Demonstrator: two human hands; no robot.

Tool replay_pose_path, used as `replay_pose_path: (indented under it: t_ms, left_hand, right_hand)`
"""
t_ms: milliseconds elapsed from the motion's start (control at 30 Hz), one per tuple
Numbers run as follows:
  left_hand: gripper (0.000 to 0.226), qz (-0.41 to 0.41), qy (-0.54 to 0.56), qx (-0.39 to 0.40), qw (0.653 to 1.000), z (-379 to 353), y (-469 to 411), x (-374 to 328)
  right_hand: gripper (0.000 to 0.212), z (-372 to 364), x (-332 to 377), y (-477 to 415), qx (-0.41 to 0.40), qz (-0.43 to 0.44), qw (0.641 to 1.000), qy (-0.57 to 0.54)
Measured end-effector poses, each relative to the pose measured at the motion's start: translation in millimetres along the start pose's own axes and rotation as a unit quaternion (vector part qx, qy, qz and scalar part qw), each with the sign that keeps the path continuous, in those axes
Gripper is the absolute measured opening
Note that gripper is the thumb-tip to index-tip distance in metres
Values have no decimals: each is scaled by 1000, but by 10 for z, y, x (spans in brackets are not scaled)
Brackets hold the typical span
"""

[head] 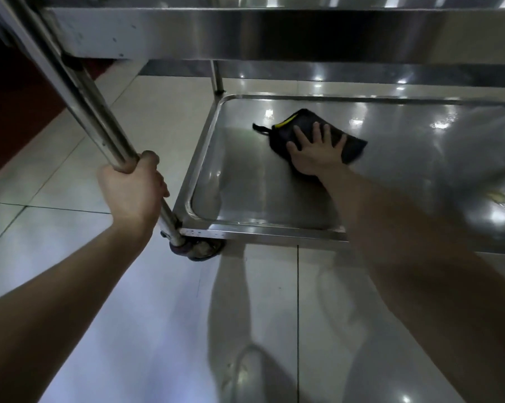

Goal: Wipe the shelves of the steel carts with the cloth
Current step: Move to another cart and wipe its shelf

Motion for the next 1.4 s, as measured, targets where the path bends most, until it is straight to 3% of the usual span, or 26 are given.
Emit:
replay_pose_path:
  t_ms: [200, 300, 500, 567, 633, 700, 767, 867, 933, 967, 1067, 1200, 1267, 1333, 1400]
  left_hand:
    - [33, 0, -17, -3, 1000, 3, 12, -15]
    - [31, 7, -33, 2, 999, 7, 9, -46]
    - [24, 26, -68, 46, 996, 37, -15, -108]
    - [34, 30, -133, 20, 990, 53, 10, -94]
    - [60, 72, -198, -41, 977, 156, 179, -29]
    - [76, 134, -279, -51, 950, 271, 558, 124]
    - [58, 117, -376, 76, 916, 247, 1023, 314]
    - [39, -79, -458, 280, 840, -99, 1322, 376]
    - [59, -217, -519, 355, 747, -467, 1258, 302]
    - [80, -234, -540, 375, 716, -644, 1198, 270]
    - [133, -141, -562, 431, 692, -1023, 1051, 241]
    - [143, -93, -575, 497, 643, -1212, 867, 278]
    - [145, -85, -598, 496, 624, -1253, 790, 280]
    - [150, -88, -618, 484, 613, -1288, 769, 296]
    - [160, -95, -626, 481, 607, -1300, 786, 303]
  right_hand:
    - [68, -190, 1589, 525, 15, 159, 986, 42]
    - [69, -295, 1835, 837, 17, 217, 975, 52]
    - [69, -196, 1161, 944, 7, 229, 973, 25]
    - [70, -178, 740, 944, -8, 174, 985, 15]
    - [71, -147, 277, 923, -17, 103, 995, 4]
    - [72, -103, -144, 905, -23, 37, 999, -6]
    - [73, -68, -428, 901, -32, -20, 999, -18]
    - [73, -81, -491, 899, -45, -66, 997, -15]
    - [71, -91, -395, 911, -44, -70, 997, -4]
    - [70, -90, -355, 932, -38, -63, 997, 0]
    - [67, -83, -345, 1065, -14, 23, 999, 17]
    - [65, -80, -607, 1301, -9, 208, 978, 29]
    - [67, -40, -864, 1324, -6, 256, 967, 21]
    - [71, 15, -1197, 1236, 2, 244, 970, 14]
    - [73, 90, -1618, 1051, -9, 161, 987, 21]
Point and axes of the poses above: each hand's wrist, its own y-axis away from the middle knuckle, its own z-axis out of the back of the hand, x = y × z, the point moved 2 cm from there along -y, towards the middle knuckle, and after that the axes turned 6 degrees about y, right-handed, at the moved point
